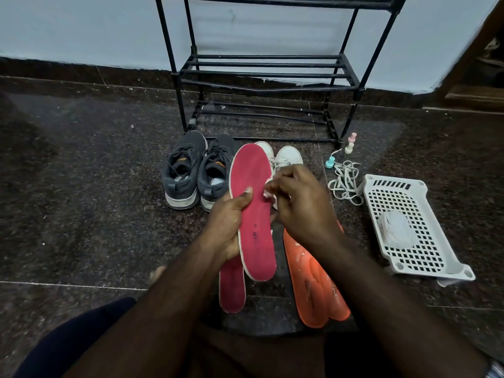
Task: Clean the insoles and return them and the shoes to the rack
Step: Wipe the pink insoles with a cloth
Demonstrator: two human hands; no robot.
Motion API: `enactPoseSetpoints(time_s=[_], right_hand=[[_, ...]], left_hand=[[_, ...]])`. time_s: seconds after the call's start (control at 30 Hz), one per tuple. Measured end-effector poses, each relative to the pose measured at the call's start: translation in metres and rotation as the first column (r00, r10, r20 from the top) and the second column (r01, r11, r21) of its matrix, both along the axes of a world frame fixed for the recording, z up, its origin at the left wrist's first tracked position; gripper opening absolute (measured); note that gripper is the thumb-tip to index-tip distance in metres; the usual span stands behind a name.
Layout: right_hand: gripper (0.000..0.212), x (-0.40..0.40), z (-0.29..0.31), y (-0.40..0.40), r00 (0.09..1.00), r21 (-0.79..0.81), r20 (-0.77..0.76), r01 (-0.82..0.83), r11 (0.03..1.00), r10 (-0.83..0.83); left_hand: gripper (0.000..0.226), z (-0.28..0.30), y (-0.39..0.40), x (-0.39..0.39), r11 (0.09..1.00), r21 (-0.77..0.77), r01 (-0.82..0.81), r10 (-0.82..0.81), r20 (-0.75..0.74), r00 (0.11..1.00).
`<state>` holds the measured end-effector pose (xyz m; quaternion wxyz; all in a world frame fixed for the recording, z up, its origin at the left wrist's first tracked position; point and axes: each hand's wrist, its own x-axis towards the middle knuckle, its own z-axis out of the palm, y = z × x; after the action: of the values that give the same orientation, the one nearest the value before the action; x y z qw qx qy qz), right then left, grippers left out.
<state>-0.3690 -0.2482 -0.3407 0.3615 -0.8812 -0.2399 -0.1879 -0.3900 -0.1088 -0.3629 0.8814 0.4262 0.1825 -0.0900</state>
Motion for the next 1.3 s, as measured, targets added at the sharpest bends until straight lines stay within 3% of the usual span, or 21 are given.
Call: enactPoseSetpoints(time_s=[0.23, 0.33, 0.5, 0.57, 0.63, 0.8, 0.97, 1.1, 1.3], right_hand=[[0.014, -0.006, -0.009, 0.01, 0.996, -0.155, -0.043, -0.078, 0.985, 0.073], [0.028, 0.003, -0.006, 0.003, 0.999, -0.097, -0.043, 0.027, 0.995, -0.032], [0.008, -0.015, -0.012, 0.013, 0.99, -0.024, -0.138, -0.003, 1.0, 0.0], [0.01, -0.015, -0.013, 0.015, 0.983, 0.019, -0.185, -0.021, 1.0, 0.024], [0.013, -0.009, -0.011, 0.011, 0.992, 0.003, -0.121, 0.017, 1.0, -0.017], [0.013, 0.005, -0.008, 0.005, 0.991, -0.061, 0.024, 0.129, 0.99, -0.128], [0.017, -0.013, -0.016, 0.018, 0.997, -0.156, -0.066, 0.021, 0.987, -0.031], [0.014, -0.023, -0.01, 0.022, 0.988, -0.102, -0.126, -0.105, 0.989, 0.092], [0.007, 0.012, -0.001, 0.005, 0.982, -0.053, 0.08, 0.173, 0.984, -0.168]], left_hand=[[0.028, -0.005, 0.0, -0.001, 0.999, 0.02, 0.04, -0.04, -0.007, 0.999], [0.025, -0.004, -0.005, -0.003, 0.997, 0.03, 0.065, -0.065, 0.009, 0.998], [0.026, -0.006, -0.009, -0.001, 0.999, -0.021, 0.024, -0.023, 0.009, 1.0], [0.035, -0.009, -0.008, 0.001, 1.0, -0.027, -0.002, 0.002, -0.008, 1.0], [0.045, -0.009, -0.01, 0.001, 1.0, -0.024, 0.016, -0.016, -0.005, 1.0], [0.045, -0.012, -0.011, 0.001, 0.998, -0.042, 0.045, -0.044, 0.026, 0.999], [0.037, -0.015, -0.009, 0.005, 0.999, -0.044, -0.008, 0.006, -0.04, 0.999], [0.042, -0.012, -0.005, 0.007, 0.997, -0.071, -0.004, -0.001, -0.069, 0.998], [0.043, -0.007, -0.009, 0.002, 0.999, 0.03, 0.045, -0.044, -0.04, 0.998]])
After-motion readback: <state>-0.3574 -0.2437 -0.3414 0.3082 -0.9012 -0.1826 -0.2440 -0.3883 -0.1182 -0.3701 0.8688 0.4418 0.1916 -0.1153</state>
